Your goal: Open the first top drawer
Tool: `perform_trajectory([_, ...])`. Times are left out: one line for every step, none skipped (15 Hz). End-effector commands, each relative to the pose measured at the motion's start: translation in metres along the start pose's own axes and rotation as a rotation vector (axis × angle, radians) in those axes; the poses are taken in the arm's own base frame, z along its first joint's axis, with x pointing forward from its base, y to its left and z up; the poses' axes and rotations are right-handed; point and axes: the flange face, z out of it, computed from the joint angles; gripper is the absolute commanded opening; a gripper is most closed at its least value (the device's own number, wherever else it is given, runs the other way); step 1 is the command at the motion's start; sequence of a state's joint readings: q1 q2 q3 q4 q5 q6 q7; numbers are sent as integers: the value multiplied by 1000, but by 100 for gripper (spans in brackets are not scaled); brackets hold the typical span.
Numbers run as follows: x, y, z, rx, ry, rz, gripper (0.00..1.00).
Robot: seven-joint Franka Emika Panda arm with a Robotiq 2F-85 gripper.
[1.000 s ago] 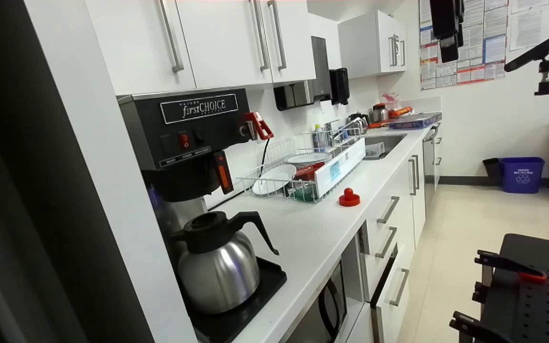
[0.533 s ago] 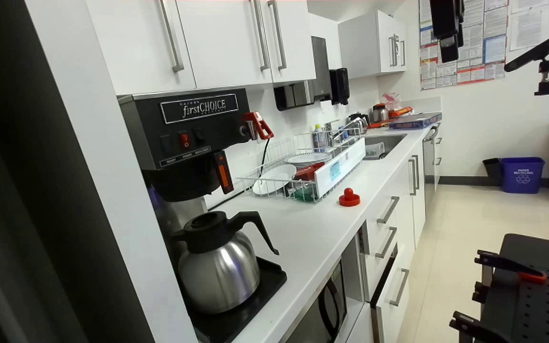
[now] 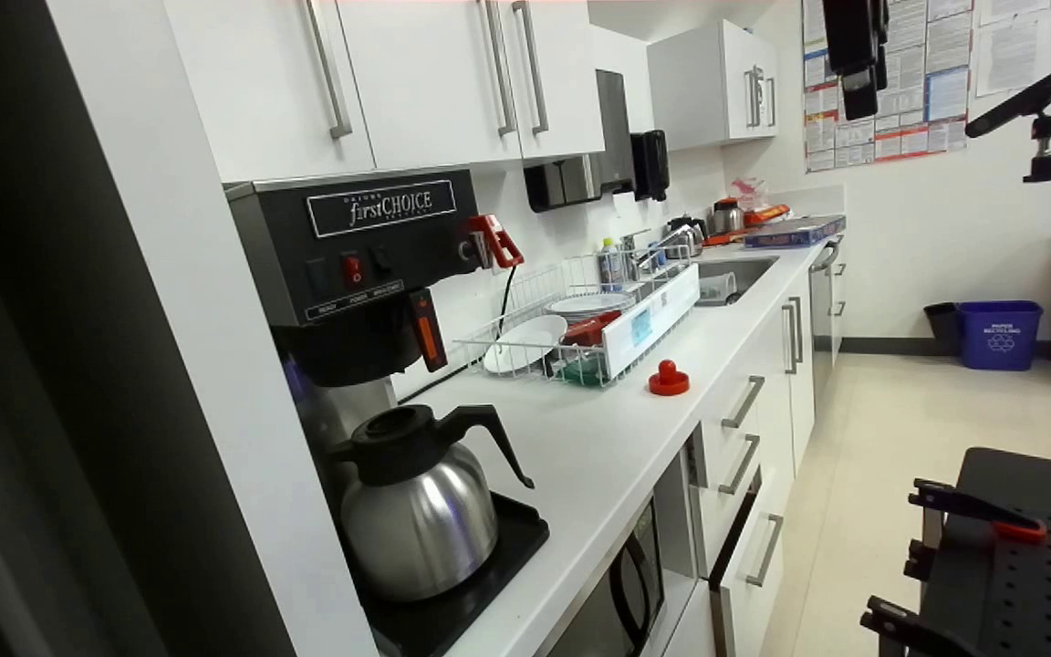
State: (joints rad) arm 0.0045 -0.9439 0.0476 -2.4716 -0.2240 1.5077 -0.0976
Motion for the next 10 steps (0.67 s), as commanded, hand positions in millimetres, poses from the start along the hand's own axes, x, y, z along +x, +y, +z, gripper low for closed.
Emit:
perform_trajectory([4, 7, 3, 4, 13, 32, 100])
perform_trajectory([7, 21, 9, 16, 12, 85, 100])
perform_trajectory([8, 35, 16, 24, 10, 126, 100])
perform_trajectory([6, 56, 28, 47, -1, 161, 100])
perform_trajectory([5, 75, 40, 61, 5, 199, 100])
perform_trajectory([4, 95, 54, 86, 14, 222, 100])
perform_trajectory([4, 115, 71, 106, 18, 261, 100])
perform_trajectory([4, 134, 88, 126, 27, 297, 100])
perform_trajectory([3, 152, 109, 145, 34, 329, 100])
perform_trajectory([1, 168, 126, 156, 40, 357, 100])
